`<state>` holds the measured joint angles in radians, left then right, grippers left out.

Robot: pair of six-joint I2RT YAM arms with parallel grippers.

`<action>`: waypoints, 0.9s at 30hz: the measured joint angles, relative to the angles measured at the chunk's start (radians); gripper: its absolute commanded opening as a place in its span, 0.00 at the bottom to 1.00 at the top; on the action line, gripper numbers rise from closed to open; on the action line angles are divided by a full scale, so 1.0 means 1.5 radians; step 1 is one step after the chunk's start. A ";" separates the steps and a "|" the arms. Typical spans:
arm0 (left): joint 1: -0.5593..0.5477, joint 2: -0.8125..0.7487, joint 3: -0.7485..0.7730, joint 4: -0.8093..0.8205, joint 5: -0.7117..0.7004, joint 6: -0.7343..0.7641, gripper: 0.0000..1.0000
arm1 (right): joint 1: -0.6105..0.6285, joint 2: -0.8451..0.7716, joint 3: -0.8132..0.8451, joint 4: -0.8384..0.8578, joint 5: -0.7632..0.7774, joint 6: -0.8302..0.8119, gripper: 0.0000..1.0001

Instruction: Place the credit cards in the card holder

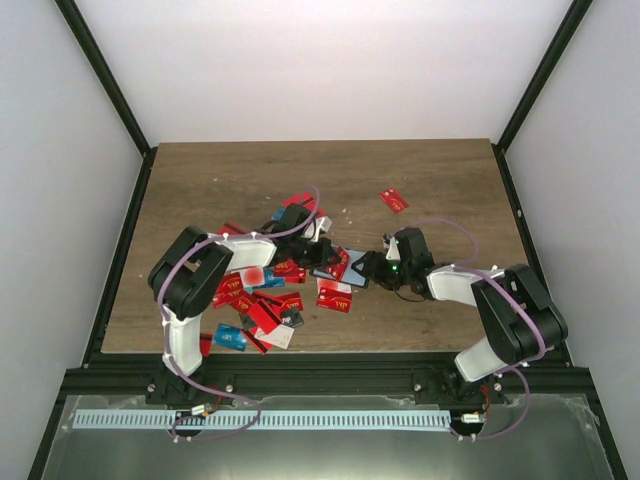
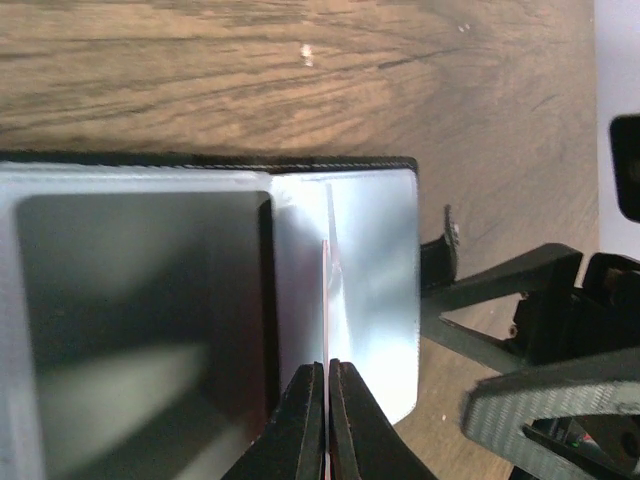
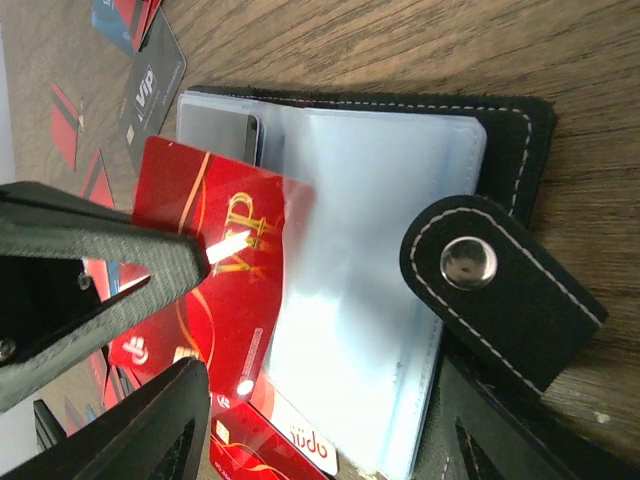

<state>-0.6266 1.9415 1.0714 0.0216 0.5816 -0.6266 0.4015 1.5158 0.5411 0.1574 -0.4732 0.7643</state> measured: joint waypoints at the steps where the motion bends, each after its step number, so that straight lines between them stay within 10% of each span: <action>1: 0.005 0.006 0.000 0.005 0.004 0.002 0.04 | 0.000 0.000 0.000 0.000 -0.001 -0.001 0.65; 27: 0.022 0.056 0.017 0.070 0.051 0.035 0.04 | -0.001 0.016 0.014 -0.009 -0.019 -0.013 0.64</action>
<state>-0.5934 2.0262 1.0973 0.1268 0.6575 -0.5747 0.4004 1.5391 0.5629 0.1432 -0.5022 0.7444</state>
